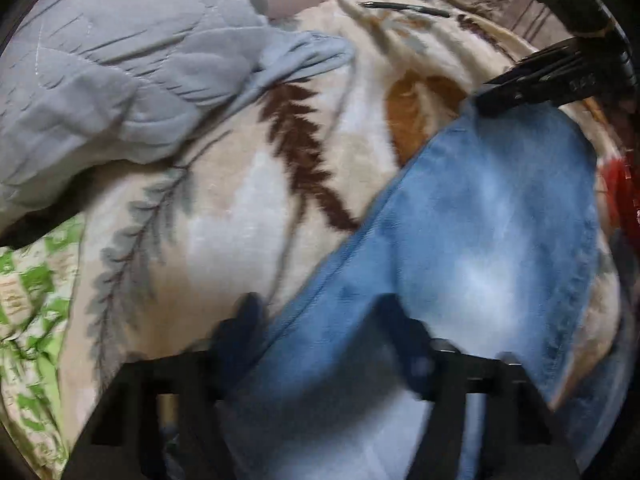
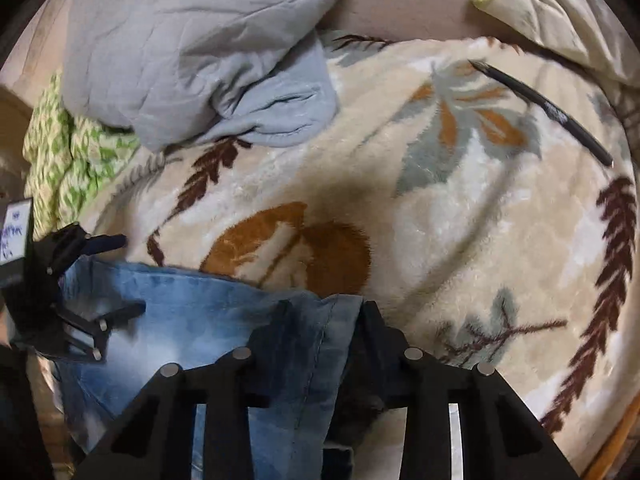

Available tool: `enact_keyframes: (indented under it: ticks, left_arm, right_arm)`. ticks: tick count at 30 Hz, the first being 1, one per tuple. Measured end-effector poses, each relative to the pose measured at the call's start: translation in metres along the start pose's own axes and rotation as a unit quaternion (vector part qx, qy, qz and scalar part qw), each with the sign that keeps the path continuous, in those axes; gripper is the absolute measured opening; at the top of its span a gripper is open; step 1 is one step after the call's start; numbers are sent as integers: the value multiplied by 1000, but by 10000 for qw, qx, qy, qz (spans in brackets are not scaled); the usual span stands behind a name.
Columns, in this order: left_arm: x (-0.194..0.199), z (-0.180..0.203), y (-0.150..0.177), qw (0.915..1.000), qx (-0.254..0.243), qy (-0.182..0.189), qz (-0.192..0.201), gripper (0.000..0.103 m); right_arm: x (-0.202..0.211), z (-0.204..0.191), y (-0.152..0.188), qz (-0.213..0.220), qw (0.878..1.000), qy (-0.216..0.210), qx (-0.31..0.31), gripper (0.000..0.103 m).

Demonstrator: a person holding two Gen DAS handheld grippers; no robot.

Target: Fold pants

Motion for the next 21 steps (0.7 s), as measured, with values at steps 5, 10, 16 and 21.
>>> enact_keyframes:
  ticks: [5,10,16,21]
  left_arm:
    - [6,1,-3,10000,15,-51,-27,8]
    - [29,17,0,9993,-154,-247,213,5]
    - [92,70,30,9950,-596,-305,743,5]
    - [143,120,69,9885,-817,-230,1250,5]
  right_arm:
    - [9,-10,4,130,9991,103,378,19]
    - [45,-14,14,781,9964,36,314,9]
    - [104,-22,53,1355,9902,-176,293,8]
    - [151,-16,106,1866,9802,-643,-163,8]
Point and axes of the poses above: each gripper's, at about its wrist camera, not at the fingertips, and x roughly against the way its jaws point, z to its right, y to its underside, the point moved 4 cm from there along -x, roughly the way its jaws point, and after that the axes turned 13 degrees about y, right-handed, at the moved point
